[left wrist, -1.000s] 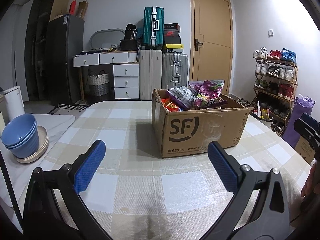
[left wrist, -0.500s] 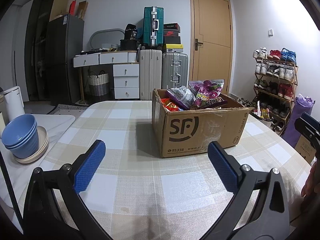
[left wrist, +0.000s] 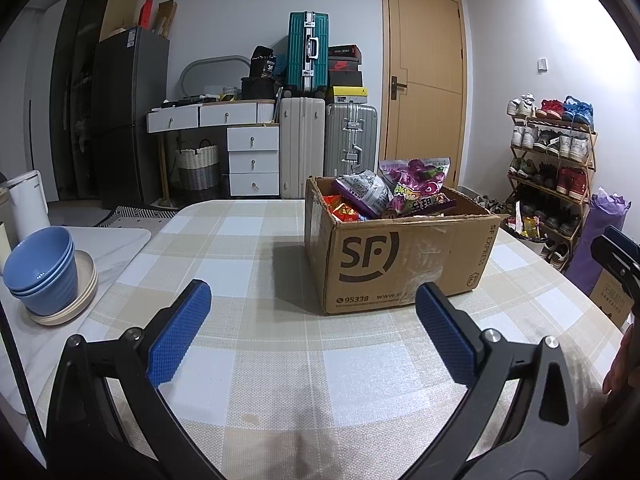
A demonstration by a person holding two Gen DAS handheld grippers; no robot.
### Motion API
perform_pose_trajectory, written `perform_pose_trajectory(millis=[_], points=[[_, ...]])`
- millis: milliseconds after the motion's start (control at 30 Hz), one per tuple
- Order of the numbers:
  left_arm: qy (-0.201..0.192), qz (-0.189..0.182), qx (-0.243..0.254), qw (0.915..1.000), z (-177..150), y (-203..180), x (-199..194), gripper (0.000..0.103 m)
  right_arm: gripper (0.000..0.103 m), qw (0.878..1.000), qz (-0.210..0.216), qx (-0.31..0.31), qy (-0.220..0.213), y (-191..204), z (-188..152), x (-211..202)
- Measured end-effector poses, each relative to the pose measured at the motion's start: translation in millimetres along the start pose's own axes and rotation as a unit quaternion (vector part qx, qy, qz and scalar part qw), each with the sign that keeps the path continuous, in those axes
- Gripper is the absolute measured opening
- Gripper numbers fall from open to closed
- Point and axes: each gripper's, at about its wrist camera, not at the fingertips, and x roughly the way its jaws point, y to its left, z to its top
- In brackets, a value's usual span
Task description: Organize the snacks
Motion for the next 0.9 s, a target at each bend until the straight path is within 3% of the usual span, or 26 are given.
perform_pose_trajectory(millis=[900], points=[[0.001,0.011,-0.012,0.9999,-5.8,2.0,0.6,0.102,0.102,1.000,0.000,0.001,0.002,0.2,-0.3,0.7]])
